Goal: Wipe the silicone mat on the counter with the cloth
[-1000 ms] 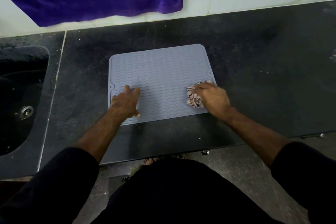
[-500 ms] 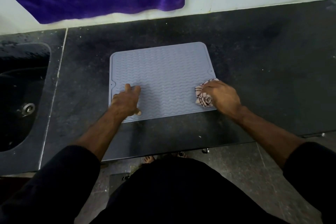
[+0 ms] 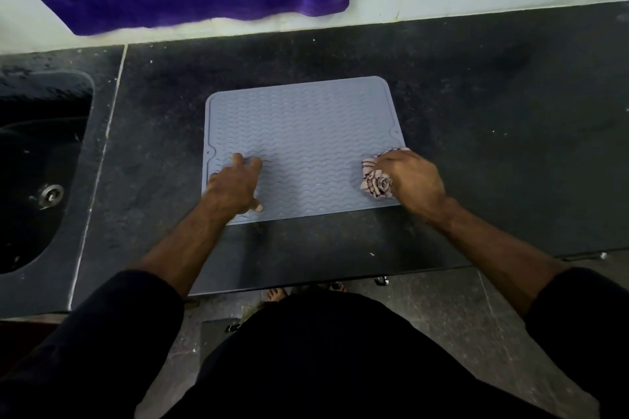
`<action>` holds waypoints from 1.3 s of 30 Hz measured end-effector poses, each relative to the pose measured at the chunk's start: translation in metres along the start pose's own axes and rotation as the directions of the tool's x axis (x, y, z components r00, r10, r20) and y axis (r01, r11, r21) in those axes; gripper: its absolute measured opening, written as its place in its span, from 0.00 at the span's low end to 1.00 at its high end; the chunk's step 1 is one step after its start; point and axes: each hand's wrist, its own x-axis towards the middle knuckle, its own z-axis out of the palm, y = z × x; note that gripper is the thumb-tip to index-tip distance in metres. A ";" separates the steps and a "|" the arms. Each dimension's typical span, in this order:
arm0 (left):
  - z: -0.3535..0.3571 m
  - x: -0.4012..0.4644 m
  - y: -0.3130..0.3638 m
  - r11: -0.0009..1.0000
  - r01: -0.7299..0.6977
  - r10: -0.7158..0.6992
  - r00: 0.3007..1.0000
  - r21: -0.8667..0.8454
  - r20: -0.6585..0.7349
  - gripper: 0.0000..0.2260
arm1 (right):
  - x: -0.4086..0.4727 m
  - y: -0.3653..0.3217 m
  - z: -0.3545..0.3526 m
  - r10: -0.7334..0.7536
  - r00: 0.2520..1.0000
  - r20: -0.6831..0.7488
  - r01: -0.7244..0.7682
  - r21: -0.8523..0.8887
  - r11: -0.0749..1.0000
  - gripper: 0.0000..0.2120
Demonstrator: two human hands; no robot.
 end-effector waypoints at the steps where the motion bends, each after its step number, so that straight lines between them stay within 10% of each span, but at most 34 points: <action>1: 0.001 0.000 0.000 1.000 0.000 0.000 1.000 -0.004 -0.003 0.36 | 0.001 -0.005 0.000 -0.004 1.000 -0.018 0.004 0.021 1.000 0.21; 6: 0.001 0.002 -0.001 1.000 0.008 -0.008 1.000 -0.005 0.001 0.37 | 0.008 -0.042 0.013 -0.184 0.983 -0.001 0.184 0.028 0.983 0.26; 39: -0.001 0.003 0.001 1.000 0.004 -0.004 1.000 0.015 0.008 0.37 | -0.023 0.001 0.010 -0.185 0.979 -0.083 0.186 0.012 0.982 0.19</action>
